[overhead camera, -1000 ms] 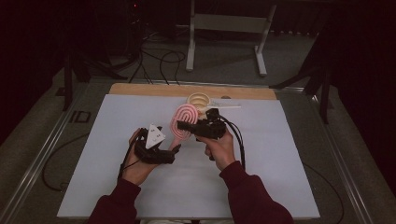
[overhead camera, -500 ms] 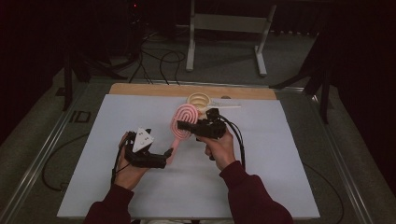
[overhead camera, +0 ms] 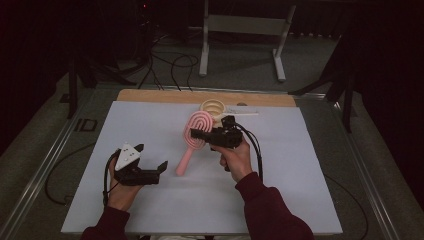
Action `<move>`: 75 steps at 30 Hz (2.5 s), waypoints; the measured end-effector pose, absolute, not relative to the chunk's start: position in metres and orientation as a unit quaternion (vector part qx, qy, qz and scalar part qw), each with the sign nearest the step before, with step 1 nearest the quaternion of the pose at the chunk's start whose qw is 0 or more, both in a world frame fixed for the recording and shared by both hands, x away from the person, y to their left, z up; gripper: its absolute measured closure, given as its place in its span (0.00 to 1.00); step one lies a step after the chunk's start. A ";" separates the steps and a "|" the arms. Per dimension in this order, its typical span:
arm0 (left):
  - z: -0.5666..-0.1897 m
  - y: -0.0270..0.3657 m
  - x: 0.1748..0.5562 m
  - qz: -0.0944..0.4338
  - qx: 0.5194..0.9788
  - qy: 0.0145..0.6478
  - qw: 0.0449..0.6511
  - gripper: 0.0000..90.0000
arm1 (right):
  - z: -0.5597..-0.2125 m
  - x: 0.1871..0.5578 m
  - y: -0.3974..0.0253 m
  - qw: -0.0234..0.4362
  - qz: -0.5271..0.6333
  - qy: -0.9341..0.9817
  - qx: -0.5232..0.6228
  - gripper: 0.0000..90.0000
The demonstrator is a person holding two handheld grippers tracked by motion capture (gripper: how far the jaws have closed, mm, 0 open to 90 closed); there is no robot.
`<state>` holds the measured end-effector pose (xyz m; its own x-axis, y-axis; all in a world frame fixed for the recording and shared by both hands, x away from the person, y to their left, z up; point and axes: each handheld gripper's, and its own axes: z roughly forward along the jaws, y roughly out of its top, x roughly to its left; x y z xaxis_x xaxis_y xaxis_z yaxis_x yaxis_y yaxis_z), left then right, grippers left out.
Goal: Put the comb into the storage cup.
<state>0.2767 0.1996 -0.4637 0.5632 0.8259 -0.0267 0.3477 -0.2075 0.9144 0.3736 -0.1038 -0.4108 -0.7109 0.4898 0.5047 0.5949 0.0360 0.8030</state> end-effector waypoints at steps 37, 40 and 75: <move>-0.494 0.254 0.240 0.292 0.702 0.436 0.482 0.00 | -0.409 0.382 -0.109 0.027 -0.582 -0.721 -0.375 0.71; -0.495 0.254 0.240 0.293 0.700 0.438 0.481 0.00 | -0.406 0.382 -0.108 0.024 -0.583 -0.723 -0.371 0.71; -0.503 0.244 0.245 0.301 0.718 0.433 0.454 0.00 | -0.387 0.398 -0.097 0.013 -0.579 -0.727 -0.368 0.71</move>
<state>0.2449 0.2445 -0.5028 0.4445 0.8949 0.0390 0.3485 -0.2129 0.9128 0.3981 -0.0970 -0.3872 -0.7281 0.5200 0.4466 0.5512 0.0568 0.8324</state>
